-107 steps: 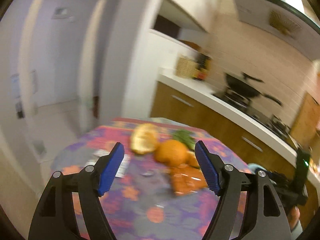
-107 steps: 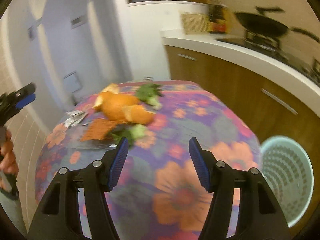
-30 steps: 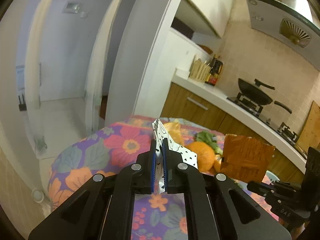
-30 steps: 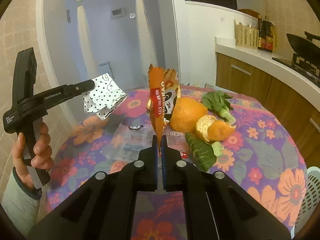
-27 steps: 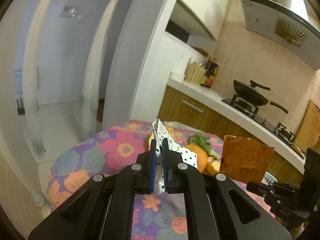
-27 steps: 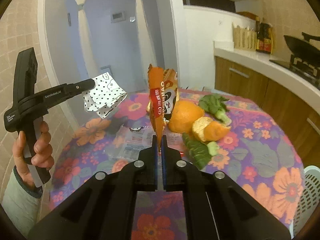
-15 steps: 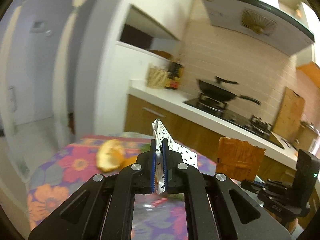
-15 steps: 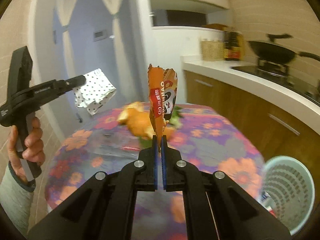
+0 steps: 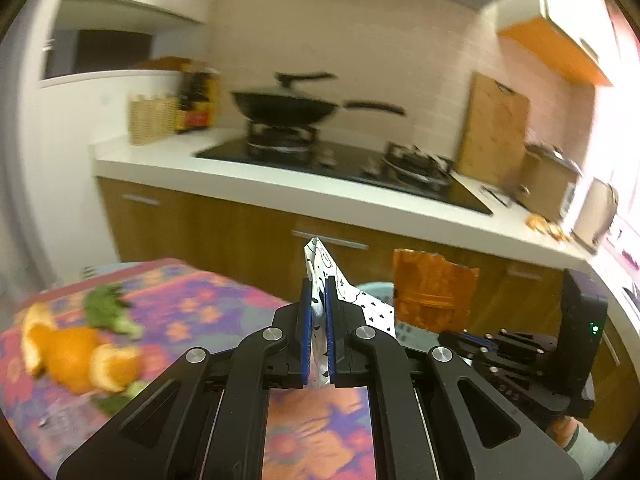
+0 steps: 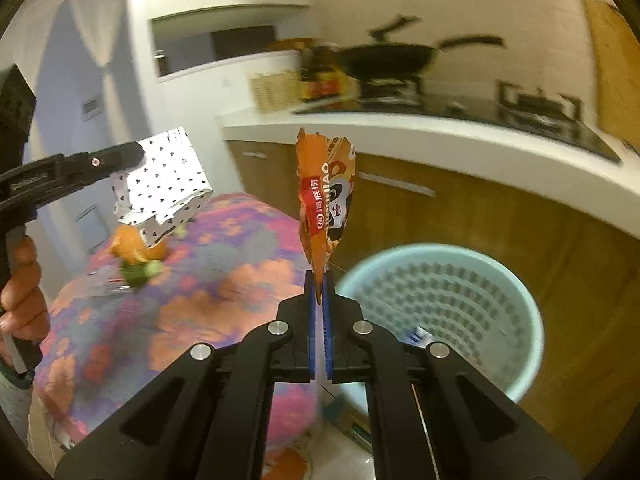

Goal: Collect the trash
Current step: 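Carry the polka-dot paper and orange wrapper with both tools over the blue basket, then open the left tool dropping the paper while the right tool drops the wrapper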

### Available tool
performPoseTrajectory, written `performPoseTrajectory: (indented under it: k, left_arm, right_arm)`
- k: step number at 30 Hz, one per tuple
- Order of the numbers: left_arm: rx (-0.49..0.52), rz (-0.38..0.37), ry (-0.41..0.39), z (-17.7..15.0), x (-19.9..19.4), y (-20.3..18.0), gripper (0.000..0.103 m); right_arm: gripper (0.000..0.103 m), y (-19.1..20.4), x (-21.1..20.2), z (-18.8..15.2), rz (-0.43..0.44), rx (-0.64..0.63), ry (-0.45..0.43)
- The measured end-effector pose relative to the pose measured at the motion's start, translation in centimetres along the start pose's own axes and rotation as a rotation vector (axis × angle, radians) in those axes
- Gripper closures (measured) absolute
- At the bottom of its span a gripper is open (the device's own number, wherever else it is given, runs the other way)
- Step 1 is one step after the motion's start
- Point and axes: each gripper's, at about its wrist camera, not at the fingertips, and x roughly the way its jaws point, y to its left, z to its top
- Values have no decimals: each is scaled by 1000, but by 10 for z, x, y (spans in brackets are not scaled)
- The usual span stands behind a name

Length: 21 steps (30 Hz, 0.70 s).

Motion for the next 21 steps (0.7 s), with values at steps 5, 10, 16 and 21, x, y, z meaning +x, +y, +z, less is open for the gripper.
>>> performPoseTrajectory:
  k: [5,10,16,21]
  left_arm:
    - [51,-48,71,1,49,-40,99]
    - [86,-64,142,-2,90,-64,99]
    - [105,-68,222,-13,128,-82,98]
    - [95,-64,264,-18,150,-88,87]
  right_arm:
    - [102,-44,10,-14,-67,64,65]
    - [101,-76,33,-29,-81,131,173]
    - [101,-96,45,-42,-86,191,235]
    - [94,-101,49,-43,-97,204,268]
